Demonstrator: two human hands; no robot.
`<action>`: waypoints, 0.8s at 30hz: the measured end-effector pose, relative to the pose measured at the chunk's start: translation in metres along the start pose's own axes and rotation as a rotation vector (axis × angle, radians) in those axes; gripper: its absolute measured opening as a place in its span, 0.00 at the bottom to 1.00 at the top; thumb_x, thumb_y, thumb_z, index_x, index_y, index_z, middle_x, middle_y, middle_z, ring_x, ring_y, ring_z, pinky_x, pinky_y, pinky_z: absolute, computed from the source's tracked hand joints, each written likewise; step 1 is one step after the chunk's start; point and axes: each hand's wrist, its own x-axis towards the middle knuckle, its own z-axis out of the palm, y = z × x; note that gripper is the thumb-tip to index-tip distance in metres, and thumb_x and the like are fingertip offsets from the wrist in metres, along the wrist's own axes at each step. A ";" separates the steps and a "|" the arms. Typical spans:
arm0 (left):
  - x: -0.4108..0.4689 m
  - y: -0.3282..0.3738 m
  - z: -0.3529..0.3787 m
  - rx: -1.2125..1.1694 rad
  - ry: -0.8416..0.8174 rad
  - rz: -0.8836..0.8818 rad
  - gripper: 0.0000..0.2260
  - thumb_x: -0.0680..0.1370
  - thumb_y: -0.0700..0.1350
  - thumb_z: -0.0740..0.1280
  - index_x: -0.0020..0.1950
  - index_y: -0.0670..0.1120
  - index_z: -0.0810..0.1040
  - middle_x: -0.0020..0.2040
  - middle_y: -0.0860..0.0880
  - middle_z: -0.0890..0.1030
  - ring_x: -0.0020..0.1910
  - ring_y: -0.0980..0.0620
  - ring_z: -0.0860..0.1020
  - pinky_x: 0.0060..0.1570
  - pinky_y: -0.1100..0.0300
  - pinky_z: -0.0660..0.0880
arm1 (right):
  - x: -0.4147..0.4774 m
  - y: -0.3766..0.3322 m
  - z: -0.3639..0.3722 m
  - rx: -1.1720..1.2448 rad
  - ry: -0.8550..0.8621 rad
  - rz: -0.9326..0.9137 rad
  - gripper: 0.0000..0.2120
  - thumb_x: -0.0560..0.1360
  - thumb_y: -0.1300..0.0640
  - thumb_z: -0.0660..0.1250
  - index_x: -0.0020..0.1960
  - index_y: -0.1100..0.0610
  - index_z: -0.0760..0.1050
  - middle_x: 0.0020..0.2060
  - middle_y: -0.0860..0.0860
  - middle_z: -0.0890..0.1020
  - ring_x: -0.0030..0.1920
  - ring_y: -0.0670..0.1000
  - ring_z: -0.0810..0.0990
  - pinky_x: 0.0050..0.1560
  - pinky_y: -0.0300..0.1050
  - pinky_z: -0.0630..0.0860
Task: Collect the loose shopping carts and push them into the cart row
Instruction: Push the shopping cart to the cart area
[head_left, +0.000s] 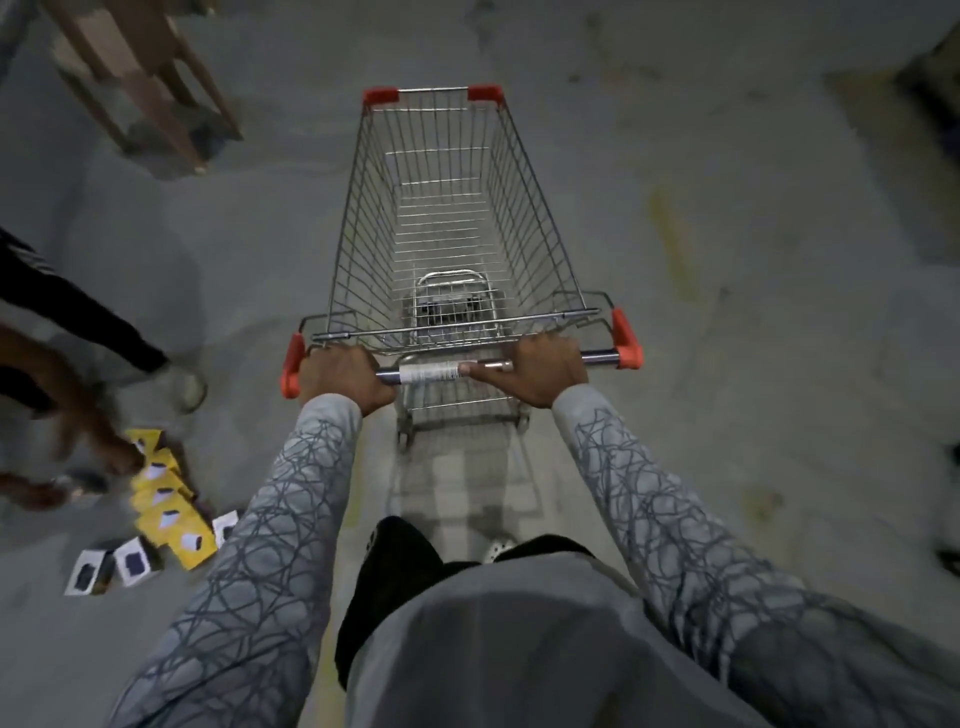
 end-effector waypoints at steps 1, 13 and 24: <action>0.018 -0.003 -0.005 0.008 -0.001 0.016 0.19 0.61 0.58 0.60 0.40 0.49 0.82 0.39 0.49 0.81 0.40 0.44 0.81 0.46 0.55 0.77 | 0.015 0.000 0.000 0.003 0.010 0.017 0.43 0.67 0.16 0.45 0.41 0.49 0.82 0.24 0.48 0.68 0.32 0.53 0.74 0.43 0.48 0.70; 0.285 -0.067 -0.068 0.089 0.034 0.180 0.14 0.61 0.55 0.62 0.38 0.50 0.81 0.36 0.50 0.79 0.42 0.44 0.80 0.48 0.55 0.75 | 0.236 -0.040 -0.001 0.005 0.155 0.362 0.37 0.81 0.34 0.46 0.29 0.56 0.77 0.23 0.50 0.73 0.25 0.53 0.74 0.36 0.44 0.60; 0.514 -0.086 -0.147 0.138 -0.087 0.277 0.14 0.64 0.56 0.65 0.43 0.49 0.81 0.37 0.51 0.78 0.41 0.45 0.77 0.44 0.56 0.70 | 0.464 -0.024 -0.054 0.178 -0.001 0.614 0.30 0.78 0.35 0.49 0.45 0.57 0.80 0.39 0.54 0.79 0.40 0.57 0.77 0.40 0.47 0.67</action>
